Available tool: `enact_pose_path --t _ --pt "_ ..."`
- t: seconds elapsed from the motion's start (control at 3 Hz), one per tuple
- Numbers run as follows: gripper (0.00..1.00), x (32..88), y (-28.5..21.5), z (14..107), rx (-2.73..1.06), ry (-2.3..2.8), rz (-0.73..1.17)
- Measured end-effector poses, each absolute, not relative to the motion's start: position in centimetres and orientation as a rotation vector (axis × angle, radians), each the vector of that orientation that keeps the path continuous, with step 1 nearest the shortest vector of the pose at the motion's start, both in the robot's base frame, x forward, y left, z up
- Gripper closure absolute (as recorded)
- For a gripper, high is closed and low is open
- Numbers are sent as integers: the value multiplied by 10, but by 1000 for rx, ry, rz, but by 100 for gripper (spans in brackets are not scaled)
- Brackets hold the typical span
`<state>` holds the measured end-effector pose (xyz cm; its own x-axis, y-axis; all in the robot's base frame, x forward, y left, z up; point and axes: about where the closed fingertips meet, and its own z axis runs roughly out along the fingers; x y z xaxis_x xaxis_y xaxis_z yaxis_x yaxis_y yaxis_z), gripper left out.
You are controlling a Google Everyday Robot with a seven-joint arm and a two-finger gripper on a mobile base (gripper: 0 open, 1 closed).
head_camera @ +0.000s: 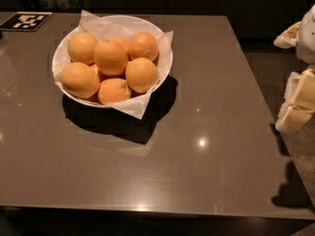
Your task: Pick orange from white bowl
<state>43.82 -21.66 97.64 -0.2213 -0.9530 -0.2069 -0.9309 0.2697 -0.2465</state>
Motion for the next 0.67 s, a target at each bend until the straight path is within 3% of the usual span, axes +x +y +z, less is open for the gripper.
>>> enact_pose_path --t 0.67 --pt "0 437 -189 1004 -1787 2166 -143"
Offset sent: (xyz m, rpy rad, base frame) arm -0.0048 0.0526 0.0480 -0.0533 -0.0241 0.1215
